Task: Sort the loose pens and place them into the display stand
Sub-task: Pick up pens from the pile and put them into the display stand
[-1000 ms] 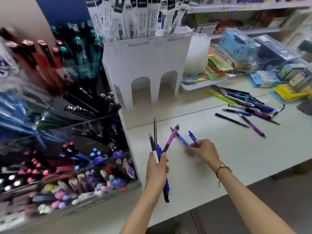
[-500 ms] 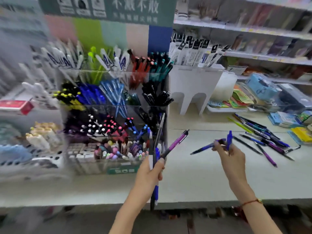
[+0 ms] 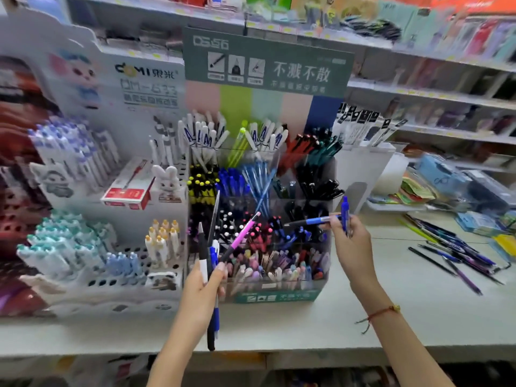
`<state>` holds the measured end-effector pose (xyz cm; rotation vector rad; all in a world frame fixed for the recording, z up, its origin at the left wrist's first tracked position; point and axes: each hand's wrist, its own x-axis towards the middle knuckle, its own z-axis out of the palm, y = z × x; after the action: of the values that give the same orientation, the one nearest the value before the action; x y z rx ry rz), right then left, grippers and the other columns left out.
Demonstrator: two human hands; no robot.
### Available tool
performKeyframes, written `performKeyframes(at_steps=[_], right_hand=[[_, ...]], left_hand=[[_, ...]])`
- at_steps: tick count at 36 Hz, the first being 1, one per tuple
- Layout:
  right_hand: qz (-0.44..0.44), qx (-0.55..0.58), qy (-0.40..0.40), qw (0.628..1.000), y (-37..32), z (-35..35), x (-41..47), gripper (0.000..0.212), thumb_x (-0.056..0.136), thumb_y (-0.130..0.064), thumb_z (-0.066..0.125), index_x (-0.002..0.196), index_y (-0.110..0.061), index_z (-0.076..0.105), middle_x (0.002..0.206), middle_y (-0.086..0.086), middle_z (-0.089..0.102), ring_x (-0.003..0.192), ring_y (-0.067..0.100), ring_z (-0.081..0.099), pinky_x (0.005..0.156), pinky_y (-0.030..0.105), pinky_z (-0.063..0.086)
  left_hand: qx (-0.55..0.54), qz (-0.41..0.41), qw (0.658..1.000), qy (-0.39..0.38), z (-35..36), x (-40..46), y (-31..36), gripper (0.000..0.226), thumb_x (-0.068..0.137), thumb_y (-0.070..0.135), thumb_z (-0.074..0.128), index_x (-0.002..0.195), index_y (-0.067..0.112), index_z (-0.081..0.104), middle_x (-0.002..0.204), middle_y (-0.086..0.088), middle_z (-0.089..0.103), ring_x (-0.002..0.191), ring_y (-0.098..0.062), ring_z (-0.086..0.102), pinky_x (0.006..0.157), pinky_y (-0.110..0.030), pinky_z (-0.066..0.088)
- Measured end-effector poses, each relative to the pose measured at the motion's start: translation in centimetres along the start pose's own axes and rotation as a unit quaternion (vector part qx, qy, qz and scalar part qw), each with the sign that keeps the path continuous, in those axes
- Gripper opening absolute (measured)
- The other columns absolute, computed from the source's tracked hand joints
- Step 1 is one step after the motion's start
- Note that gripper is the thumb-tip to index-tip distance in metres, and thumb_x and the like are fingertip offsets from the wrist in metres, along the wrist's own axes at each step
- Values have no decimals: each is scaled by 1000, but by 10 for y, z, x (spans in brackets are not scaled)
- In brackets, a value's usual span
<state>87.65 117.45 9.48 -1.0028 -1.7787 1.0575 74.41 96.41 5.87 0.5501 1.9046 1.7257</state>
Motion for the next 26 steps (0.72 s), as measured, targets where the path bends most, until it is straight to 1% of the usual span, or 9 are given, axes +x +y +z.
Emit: performKeyframes(at_steps=[2, 5, 7, 11, 16, 19, 23, 24, 26], right_hand=[[-5, -22, 18, 1000, -3, 13, -2, 17, 98, -28, 52, 93, -14, 61, 77, -7, 67, 66, 7, 54, 56, 11, 38], [-36, -120, 32, 992, -5, 25, -2, 27, 95, -30, 57, 71, -18, 53, 60, 2, 52, 60, 22, 47, 54, 28, 34], [-56, -200, 30, 978, -5, 31, 0, 37, 93, -32, 60, 61, -24, 43, 52, -2, 40, 53, 19, 39, 50, 31, 30], [-58, -305, 32, 950, -1, 46, 5, 45, 90, -36, 64, 59, -18, 37, 52, -1, 38, 50, 17, 37, 44, 29, 22], [6, -272, 89, 958, 11, 57, 12, 44, 84, -34, 72, 62, -12, 40, 52, 0, 41, 51, 18, 39, 45, 27, 26], [15, -235, 98, 967, 11, 53, 15, 31, 82, -28, 75, 71, -12, 51, 58, -4, 51, 52, 12, 45, 47, 27, 30], [-6, -210, 83, 974, 15, 46, 11, 14, 83, -29, 74, 86, -17, 68, 68, 3, 65, 64, 24, 59, 59, 35, 44], [-11, -216, 79, 973, 17, 45, 9, 15, 84, -31, 72, 84, -16, 70, 66, 5, 64, 63, 26, 58, 57, 34, 42], [-24, -250, 60, 966, 21, 45, 6, 30, 88, -35, 67, 65, -16, 63, 59, 3, 54, 60, 29, 51, 51, 30, 33]], left_hand=[[4, 4, 1000, -7, -14, 8, 0, 10, 98, 21, 49, 93, 13, 54, 68, -4, 54, 60, -13, 50, 58, -23, 42], [21, 20, 999, -22, -29, 18, 1, 11, 98, 20, 48, 94, 12, 54, 62, -1, 51, 57, -12, 49, 51, -16, 41], [36, 25, 999, -31, -37, 25, 0, 12, 98, 21, 48, 92, 13, 54, 63, 1, 53, 57, -10, 51, 51, -13, 42], [38, 14, 998, -47, -46, 31, -5, 17, 98, 26, 47, 90, 13, 54, 67, -2, 54, 61, -14, 51, 57, -21, 42], [21, 5, 998, -53, -50, 34, -9, 19, 98, 24, 48, 89, 10, 56, 64, -4, 53, 58, -13, 50, 57, -24, 41], [21, 14, 998, -52, -53, 38, -8, 18, 98, 24, 47, 88, 12, 56, 63, -2, 54, 61, -14, 52, 62, -23, 43], [18, 14, 997, -74, -54, 42, -3, 17, 98, 22, 48, 87, 10, 55, 64, 0, 54, 59, -11, 52, 61, -20, 45], [10, 9, 997, -80, -54, 42, -1, 17, 98, 21, 48, 89, 9, 55, 65, -1, 54, 58, -11, 52, 60, -20, 45], [-10, 0, 995, -99, -53, 43, -2, 16, 98, 21, 49, 91, 8, 55, 67, -2, 53, 56, -8, 52, 57, -20, 46]])
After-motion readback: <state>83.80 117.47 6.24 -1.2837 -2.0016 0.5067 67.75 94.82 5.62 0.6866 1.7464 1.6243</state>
